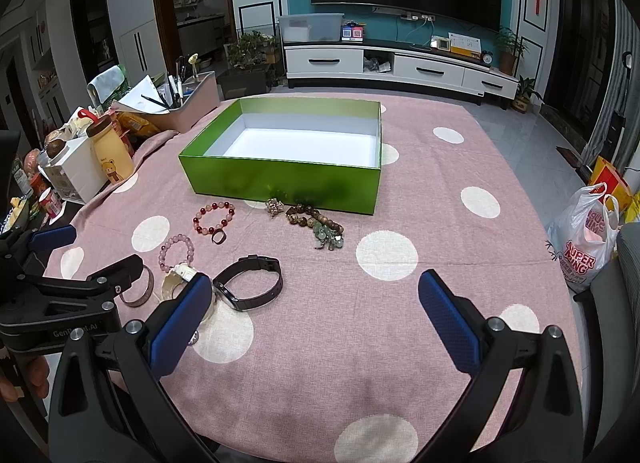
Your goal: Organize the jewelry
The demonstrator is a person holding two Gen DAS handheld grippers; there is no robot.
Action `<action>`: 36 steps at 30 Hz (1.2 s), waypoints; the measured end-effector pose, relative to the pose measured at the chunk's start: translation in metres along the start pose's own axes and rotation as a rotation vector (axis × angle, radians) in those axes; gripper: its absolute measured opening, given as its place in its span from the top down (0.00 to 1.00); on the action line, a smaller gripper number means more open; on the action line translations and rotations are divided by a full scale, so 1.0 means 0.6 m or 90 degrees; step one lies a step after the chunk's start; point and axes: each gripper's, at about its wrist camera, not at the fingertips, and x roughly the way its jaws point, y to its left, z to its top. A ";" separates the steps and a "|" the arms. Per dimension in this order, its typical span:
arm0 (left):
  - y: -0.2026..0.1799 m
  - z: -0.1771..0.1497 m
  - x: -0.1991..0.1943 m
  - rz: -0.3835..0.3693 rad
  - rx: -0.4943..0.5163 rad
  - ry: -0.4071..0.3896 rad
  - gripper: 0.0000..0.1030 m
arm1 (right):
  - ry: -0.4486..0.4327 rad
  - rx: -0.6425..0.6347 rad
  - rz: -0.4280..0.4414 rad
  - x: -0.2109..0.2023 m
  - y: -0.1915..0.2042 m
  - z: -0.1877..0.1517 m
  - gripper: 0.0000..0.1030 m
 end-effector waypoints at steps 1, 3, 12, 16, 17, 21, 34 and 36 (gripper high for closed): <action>0.001 0.000 0.000 0.001 -0.001 0.000 0.02 | 0.000 0.000 0.000 0.001 0.000 0.000 0.01; 0.000 0.000 0.000 0.000 -0.001 -0.001 0.02 | 0.000 0.000 0.000 0.000 0.000 0.000 0.01; -0.002 -0.005 0.001 0.001 0.000 0.001 0.02 | 0.001 0.000 0.000 0.001 0.000 -0.001 0.01; -0.001 -0.004 0.001 0.000 0.001 0.000 0.02 | 0.001 0.000 0.000 0.000 -0.001 -0.001 0.01; -0.002 -0.005 0.001 0.000 0.001 0.001 0.02 | 0.001 0.000 -0.001 0.000 -0.001 -0.001 0.01; -0.005 -0.009 0.002 -0.001 0.003 0.000 0.02 | 0.001 0.000 0.000 0.001 -0.001 -0.002 0.01; -0.006 -0.011 0.004 -0.002 0.002 0.003 0.02 | 0.003 -0.001 0.000 0.003 -0.001 -0.003 0.01; -0.007 -0.013 0.005 -0.002 0.002 0.004 0.02 | 0.003 0.000 0.000 0.004 -0.001 -0.003 0.01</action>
